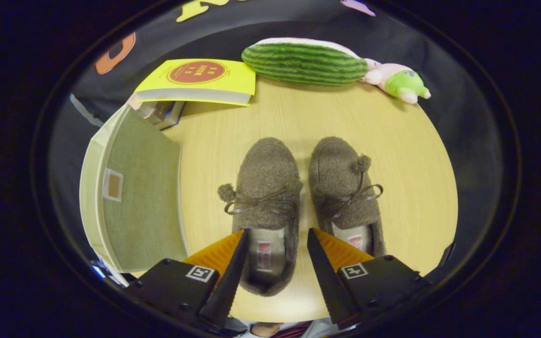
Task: Open the storage box then place both shoes into the box .Put the left shoe in first, then the right shoe, with the right side of both shoes facing outward in a uniform manner.
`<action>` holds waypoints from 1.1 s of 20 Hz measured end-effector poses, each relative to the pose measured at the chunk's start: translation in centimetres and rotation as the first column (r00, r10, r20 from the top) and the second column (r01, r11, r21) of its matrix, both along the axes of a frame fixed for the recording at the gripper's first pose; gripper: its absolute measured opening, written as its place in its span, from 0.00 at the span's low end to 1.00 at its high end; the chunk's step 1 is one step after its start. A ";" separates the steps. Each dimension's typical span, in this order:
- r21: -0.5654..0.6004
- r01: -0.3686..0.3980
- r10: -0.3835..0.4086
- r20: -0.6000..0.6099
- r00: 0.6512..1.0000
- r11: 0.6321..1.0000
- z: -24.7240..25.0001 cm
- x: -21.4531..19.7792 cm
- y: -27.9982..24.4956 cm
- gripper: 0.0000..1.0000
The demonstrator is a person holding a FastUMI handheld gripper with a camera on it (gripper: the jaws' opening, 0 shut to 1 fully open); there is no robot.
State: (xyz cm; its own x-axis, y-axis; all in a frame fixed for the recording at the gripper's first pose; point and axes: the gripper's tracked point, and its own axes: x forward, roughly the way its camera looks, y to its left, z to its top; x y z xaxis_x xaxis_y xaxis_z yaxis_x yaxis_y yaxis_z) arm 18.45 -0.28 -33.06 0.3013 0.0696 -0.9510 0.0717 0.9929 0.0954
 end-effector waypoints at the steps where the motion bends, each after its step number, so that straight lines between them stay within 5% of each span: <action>1: -0.001 -0.005 0.005 -0.006 1.000 1.000 -0.5 0.1 -0.1 0.79; 8: -0.034 0.009 -0.010 -0.031 0.999 0.999 -3.6 1.6 -1.3 0.21; 15: 0.109 0.008 -0.007 -0.013 1.000 0.994 -3.4 1.5 -1.3 0.06; 22: 0.116 -0.001 -0.008 0.074 0.997 0.993 5.4 1.3 0.2 0.06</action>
